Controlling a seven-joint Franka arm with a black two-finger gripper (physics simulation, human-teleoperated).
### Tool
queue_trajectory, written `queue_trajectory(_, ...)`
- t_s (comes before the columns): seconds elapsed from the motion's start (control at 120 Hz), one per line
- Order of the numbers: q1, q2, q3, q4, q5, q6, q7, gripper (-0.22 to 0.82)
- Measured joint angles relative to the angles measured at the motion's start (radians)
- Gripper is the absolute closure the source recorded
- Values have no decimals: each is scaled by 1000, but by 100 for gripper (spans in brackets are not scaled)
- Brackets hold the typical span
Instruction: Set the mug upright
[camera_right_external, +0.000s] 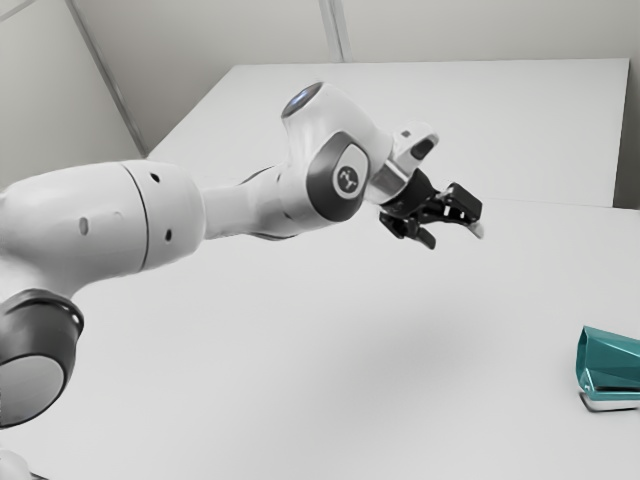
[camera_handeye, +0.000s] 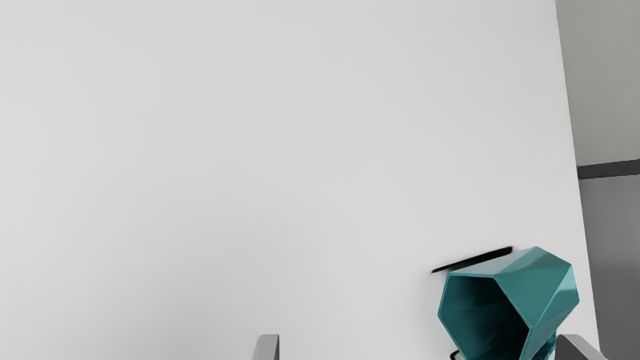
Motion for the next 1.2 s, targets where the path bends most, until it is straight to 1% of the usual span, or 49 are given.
queue_trajectory(0.067,-28,13,-8,-12,-51,52,-9,0)
queue_trajectory(0.233,-43,27,-79,-74,-125,134,-28,0)
queue_trajectory(0.358,-108,87,-96,-68,-169,206,-38,0)
queue_trajectory(0.475,-122,144,-112,-39,-192,253,-45,0)
queue_trajectory(0.633,-123,221,-127,42,-200,286,-39,0)
queue_trajectory(0.9,-161,272,-143,84,-221,326,-31,0)
queue_trajectory(1.1,-171,351,-144,162,-230,343,-27,0)
queue_trajectory(1.2,-171,369,-152,177,-229,347,-25,1)
